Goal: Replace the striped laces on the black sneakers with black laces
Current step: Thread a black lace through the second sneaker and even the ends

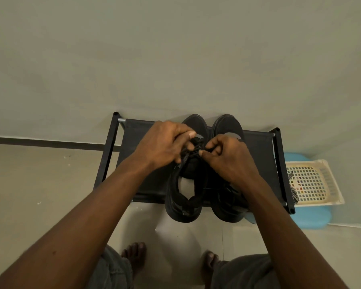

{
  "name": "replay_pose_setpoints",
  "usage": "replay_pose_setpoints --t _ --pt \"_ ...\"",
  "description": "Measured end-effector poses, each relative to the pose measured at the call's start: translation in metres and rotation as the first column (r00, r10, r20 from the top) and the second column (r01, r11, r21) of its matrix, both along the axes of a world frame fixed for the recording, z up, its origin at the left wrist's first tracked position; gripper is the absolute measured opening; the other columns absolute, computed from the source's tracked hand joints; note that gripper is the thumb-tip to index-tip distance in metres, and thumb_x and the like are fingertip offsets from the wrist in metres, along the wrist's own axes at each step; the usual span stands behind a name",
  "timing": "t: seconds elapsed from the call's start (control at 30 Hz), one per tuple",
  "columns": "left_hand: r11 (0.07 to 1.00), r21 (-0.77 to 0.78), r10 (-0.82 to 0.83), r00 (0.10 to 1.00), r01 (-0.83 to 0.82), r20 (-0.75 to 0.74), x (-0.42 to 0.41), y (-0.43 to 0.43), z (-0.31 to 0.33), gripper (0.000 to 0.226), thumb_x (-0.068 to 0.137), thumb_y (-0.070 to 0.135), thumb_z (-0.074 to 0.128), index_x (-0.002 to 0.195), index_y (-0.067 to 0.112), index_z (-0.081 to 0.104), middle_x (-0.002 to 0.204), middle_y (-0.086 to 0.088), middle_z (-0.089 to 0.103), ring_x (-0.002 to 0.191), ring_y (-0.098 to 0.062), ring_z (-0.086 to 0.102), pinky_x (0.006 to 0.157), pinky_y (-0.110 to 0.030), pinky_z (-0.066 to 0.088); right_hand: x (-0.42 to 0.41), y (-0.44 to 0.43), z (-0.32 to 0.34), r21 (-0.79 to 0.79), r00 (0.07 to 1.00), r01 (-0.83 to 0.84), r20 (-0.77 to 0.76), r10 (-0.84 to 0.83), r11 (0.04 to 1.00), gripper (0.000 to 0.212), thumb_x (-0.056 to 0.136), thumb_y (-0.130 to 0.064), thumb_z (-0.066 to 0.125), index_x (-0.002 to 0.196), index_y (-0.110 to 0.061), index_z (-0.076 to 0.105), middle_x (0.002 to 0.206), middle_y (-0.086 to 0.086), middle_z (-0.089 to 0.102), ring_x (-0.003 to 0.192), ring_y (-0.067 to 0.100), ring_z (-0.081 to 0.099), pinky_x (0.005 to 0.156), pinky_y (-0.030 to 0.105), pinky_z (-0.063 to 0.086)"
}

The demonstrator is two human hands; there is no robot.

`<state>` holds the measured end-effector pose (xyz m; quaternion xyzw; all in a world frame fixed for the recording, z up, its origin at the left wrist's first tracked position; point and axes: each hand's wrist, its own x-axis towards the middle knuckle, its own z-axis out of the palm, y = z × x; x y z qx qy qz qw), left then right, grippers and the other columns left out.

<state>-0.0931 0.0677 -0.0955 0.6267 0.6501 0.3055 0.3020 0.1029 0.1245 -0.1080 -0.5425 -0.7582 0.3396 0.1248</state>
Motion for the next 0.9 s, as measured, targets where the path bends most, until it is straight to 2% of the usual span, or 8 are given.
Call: replay_pose_setpoints --t 0.07,0.17,0.23,0.33,0.5,0.63,0.73,0.9 --pt "0.996 0.055 0.073 0.996 -0.070 -0.055 0.003 -0.001 0.001 0.035 0.108 0.041 0.051 0.101 0.021 0.079 0.057 0.009 0.066 0.051 -0.006 0.062 0.058 -0.031 0.050 0.003 -0.001 0.003 -0.047 1.000 -0.020 0.023 0.021 0.999 0.025 0.082 -0.039 0.083 0.088 -0.023 0.064 0.070 -0.004 0.068 0.066 0.008 0.064 0.064 0.028 0.054" --pt "0.985 0.038 0.166 0.984 -0.169 0.057 0.013 0.001 0.002 0.035 0.110 0.033 0.042 0.117 0.024 0.076 0.051 0.014 0.056 0.050 -0.004 0.053 0.055 -0.028 0.041 0.007 -0.006 0.008 -0.109 0.997 -0.052 0.054 0.058 0.993 0.028 0.080 -0.040 0.085 0.088 -0.023 0.064 0.073 -0.004 0.069 0.068 0.008 0.066 0.065 0.027 0.053" --pt "0.988 -0.021 0.154 0.973 -0.153 0.173 0.021 0.003 0.003 0.039 0.104 0.015 0.039 0.129 0.020 0.069 0.067 0.010 0.066 0.058 -0.002 0.056 0.062 -0.025 0.047 0.007 -0.010 0.011 -0.073 0.998 -0.049 0.033 0.052 0.996 0.024 0.083 -0.041 0.082 0.090 -0.026 0.064 0.074 -0.005 0.069 0.069 0.006 0.065 0.066 0.025 0.053" --pt "0.994 -0.087 0.084 0.963 -0.064 0.256 0.028 0.001 0.000 0.050 0.099 -0.006 0.038 0.139 0.013 0.061 0.090 0.005 0.075 0.074 0.001 0.067 0.078 -0.019 0.053 0.010 -0.012 0.015 -0.028 0.990 0.046 -0.130 -0.049 0.999 0.013 0.088 -0.035 0.077 0.092 -0.027 0.067 0.076 -0.006 0.069 0.066 0.003 0.064 0.058 0.016 0.049" --pt "0.996 -0.081 0.066 0.957 -0.045 0.281 0.030 -0.006 -0.011 0.048 0.105 -0.004 0.048 0.149 0.015 0.052 0.123 -0.005 0.074 0.097 -0.006 0.076 0.087 -0.027 0.062 0.020 -0.016 0.010 -0.060 0.991 0.057 -0.118 -0.064 0.997 0.018 0.088 -0.034 0.078 0.101 -0.027 0.068 0.076 -0.006 0.071 0.068 0.002 0.066 0.062 0.018 0.052" --pt "0.992 0.008 0.125 0.974 -0.128 0.188 0.026 -0.011 -0.017 0.028 0.101 0.008 0.065 0.125 0.019 0.072 0.104 0.007 0.079 0.087 -0.001 0.076 0.087 -0.035 0.064 0.018 -0.021 0.003 -0.048 0.997 0.046 -0.051 -0.049 0.998 0.021 0.085 -0.034 0.081 0.099 -0.023 0.069 0.074 -0.007 0.071 0.069 0.003 0.067 0.065 0.020 0.054" --pt "0.987 0.068 0.144 0.990 -0.144 -0.002 0.024 -0.013 -0.017 0.010 0.093 0.025 0.076 0.100 0.032 0.079 0.087 0.017 0.077 0.080 0.003 0.071 0.079 -0.034 0.063 0.012 -0.023 -0.006 -0.006 1.000 0.016 -0.017 -0.016 1.000 0.017 0.087 -0.031 0.079 0.095 -0.020 0.070 0.070 -0.005 0.070 0.067 0.005 0.065 0.070 0.027 0.057" --pt "0.995 0.025 0.092 0.995 -0.091 -0.040 0.034 -0.020 -0.027 0.015 0.091 0.020 0.078 0.100 0.031 0.081 0.090 0.016 0.078 0.082 0.002 0.071 0.082 -0.033 0.063 0.011 -0.019 -0.013 -0.130 0.985 0.091 -0.135 -0.109 0.987 0.007 0.090 -0.019 0.077 0.083 -0.018 0.077 0.068 -0.001 0.074 0.065 0.012 0.071 0.071 0.035 0.062"
